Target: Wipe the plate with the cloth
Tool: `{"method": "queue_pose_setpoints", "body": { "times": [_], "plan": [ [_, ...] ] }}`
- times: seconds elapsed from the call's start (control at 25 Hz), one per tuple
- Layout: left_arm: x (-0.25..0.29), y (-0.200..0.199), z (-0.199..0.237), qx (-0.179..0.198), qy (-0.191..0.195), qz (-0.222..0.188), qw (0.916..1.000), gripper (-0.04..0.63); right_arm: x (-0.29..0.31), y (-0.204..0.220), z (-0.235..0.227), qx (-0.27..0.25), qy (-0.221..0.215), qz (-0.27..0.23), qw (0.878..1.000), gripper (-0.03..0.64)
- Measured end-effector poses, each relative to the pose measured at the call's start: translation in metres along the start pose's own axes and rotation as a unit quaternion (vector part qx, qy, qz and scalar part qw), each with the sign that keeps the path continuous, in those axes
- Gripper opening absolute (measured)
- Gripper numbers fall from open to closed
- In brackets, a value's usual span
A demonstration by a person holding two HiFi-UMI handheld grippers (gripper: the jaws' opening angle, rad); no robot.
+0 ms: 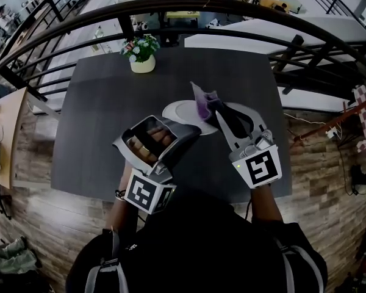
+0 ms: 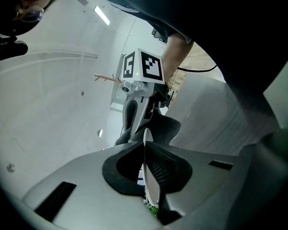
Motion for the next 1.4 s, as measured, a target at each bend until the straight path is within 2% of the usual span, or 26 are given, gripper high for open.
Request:
{"method": "queue_pose_setpoints", "body": {
  "times": [0.44, 0.68, 0.88, 1.0, 1.16, 1.28, 1.4],
  "plan": [
    [-0.003, -0.005, 0.003, 0.004, -0.013, -0.010, 0.9999, 0.017, 0.001, 0.025, -0.018, 0.003, 0.035, 0.035, 0.999, 0.040],
    [-0.002, -0.005, 0.002, -0.006, -0.010, -0.016, 0.9998, 0.017, 0.006, 0.033, -0.027, 0.000, 0.057, 0.050, 0.997, 0.040],
    [-0.003, -0.006, 0.001, -0.004, -0.014, -0.013, 0.9998, 0.017, 0.002, 0.011, -0.038, -0.017, 0.073, 0.041, 0.996, 0.040],
    [-0.003, -0.004, 0.000, -0.006, -0.011, -0.007, 0.9999, 0.017, 0.003, -0.010, -0.039, -0.025, 0.075, 0.014, 0.997, 0.040],
    [-0.003, -0.005, -0.002, -0.008, -0.008, -0.006, 0.9999, 0.017, -0.001, -0.040, -0.034, -0.025, 0.050, -0.044, 0.997, 0.040],
    [-0.003, -0.004, -0.003, -0.007, -0.004, -0.002, 1.0000, 0.017, 0.001, -0.058, -0.021, -0.043, 0.000, -0.086, 0.995, 0.040],
    [-0.003, -0.004, -0.003, -0.005, -0.004, -0.002, 1.0000, 0.018, 0.007, -0.064, -0.006, -0.057, -0.047, -0.095, 0.993, 0.040]
  ]
}}
Point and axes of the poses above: the fingertips, and each gripper's own axes: x forward along the fingers, z to its left, y out of its underside, the point moved 7 cm from there along -x, backward along the fingers, and after that the axes turned 3 degrees about y, right-handed, at the moved point
